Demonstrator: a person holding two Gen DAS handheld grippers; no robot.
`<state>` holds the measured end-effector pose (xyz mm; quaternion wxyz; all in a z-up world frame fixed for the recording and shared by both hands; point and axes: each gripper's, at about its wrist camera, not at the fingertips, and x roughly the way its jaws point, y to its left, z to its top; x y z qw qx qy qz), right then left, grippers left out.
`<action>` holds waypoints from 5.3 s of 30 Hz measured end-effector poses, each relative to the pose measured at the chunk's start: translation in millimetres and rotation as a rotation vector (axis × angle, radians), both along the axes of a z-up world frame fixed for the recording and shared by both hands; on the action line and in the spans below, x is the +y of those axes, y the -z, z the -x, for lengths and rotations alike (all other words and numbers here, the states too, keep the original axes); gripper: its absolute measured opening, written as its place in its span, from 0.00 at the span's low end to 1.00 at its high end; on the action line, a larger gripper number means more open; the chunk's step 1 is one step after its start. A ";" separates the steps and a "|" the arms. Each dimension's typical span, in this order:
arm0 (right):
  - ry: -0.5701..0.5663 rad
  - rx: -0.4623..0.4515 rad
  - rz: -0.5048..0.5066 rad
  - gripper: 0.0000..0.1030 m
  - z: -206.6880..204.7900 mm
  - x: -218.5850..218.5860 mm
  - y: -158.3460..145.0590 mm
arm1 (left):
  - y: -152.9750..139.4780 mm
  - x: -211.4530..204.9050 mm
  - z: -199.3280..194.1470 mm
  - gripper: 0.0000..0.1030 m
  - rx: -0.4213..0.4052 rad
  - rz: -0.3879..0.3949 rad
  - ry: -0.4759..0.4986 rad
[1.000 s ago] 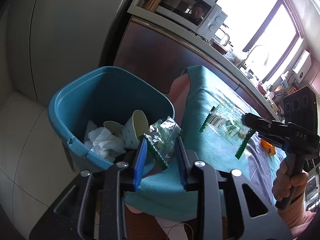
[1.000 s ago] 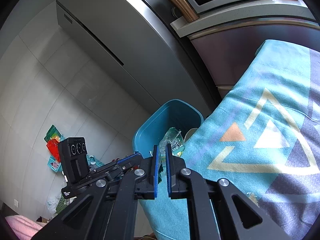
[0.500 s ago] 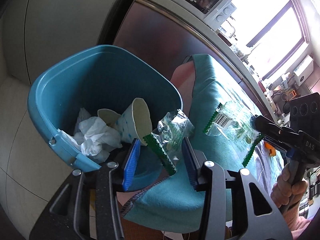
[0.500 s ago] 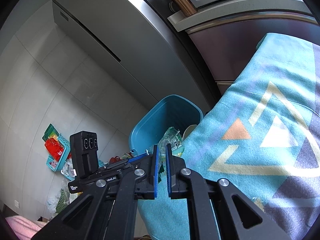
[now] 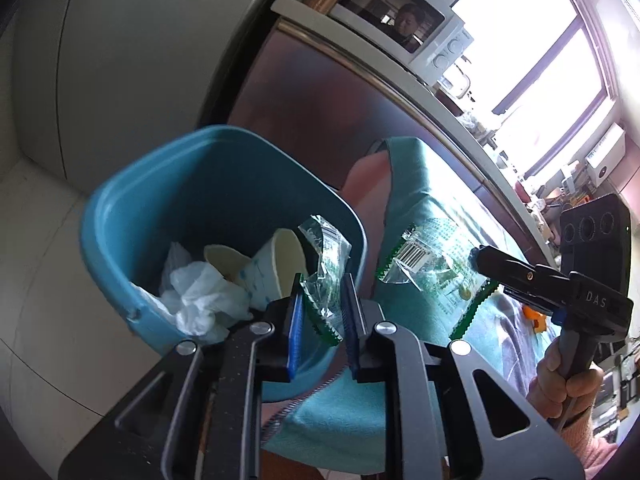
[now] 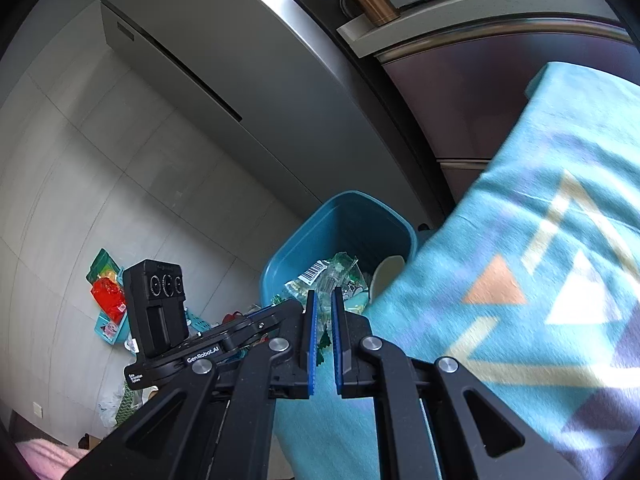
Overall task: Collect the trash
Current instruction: 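Carry both wrappers to the teal bin and open both tools over it, then return both tools to the table toward the orange peels, then grasp an orange peel with the left tool while the right tool grasps the other peel, then carry both orange peels toward the teal bin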
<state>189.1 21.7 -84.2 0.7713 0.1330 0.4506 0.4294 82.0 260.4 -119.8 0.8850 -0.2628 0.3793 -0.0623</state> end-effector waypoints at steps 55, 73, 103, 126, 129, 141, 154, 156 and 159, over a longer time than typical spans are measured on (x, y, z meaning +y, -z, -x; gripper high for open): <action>0.226 -0.218 0.053 0.45 66.8 -121.5 -49.4 | -92.7 -140.4 17.5 0.53 -0.263 -0.254 0.263; 0.664 -0.178 0.134 0.45 91.1 -310.1 -21.8 | -71.4 -318.6 -27.2 0.53 -0.192 -0.246 0.568; 0.669 -0.051 0.119 0.27 69.0 -343.7 16.8 | -38.1 -410.5 -104.2 0.36 -0.013 -0.177 0.684; 0.648 -0.091 0.045 0.10 85.1 -336.1 -1.7 | -63.1 -363.6 -65.4 0.06 -0.089 -0.216 0.592; 0.638 -0.094 0.029 0.10 85.2 -331.3 -5.0 | -67.8 -348.4 -58.3 0.06 -0.096 -0.209 0.578; 0.586 -0.116 -0.029 0.10 84.7 -306.2 -19.3 | -82.9 -286.1 -33.7 0.06 -0.116 -0.196 0.486; 0.479 -0.120 -0.060 0.10 74.7 -256.8 -25.3 | -90.8 -224.3 -10.9 0.06 -0.126 -0.181 0.381; 0.462 -0.119 -0.062 0.10 72.4 -248.1 -25.6 | -91.9 -216.2 -7.2 0.06 -0.128 -0.181 0.366; 0.435 -0.116 -0.064 0.10 69.4 -233.9 -25.8 | -93.2 -202.5 -1.9 0.06 -0.132 -0.181 0.339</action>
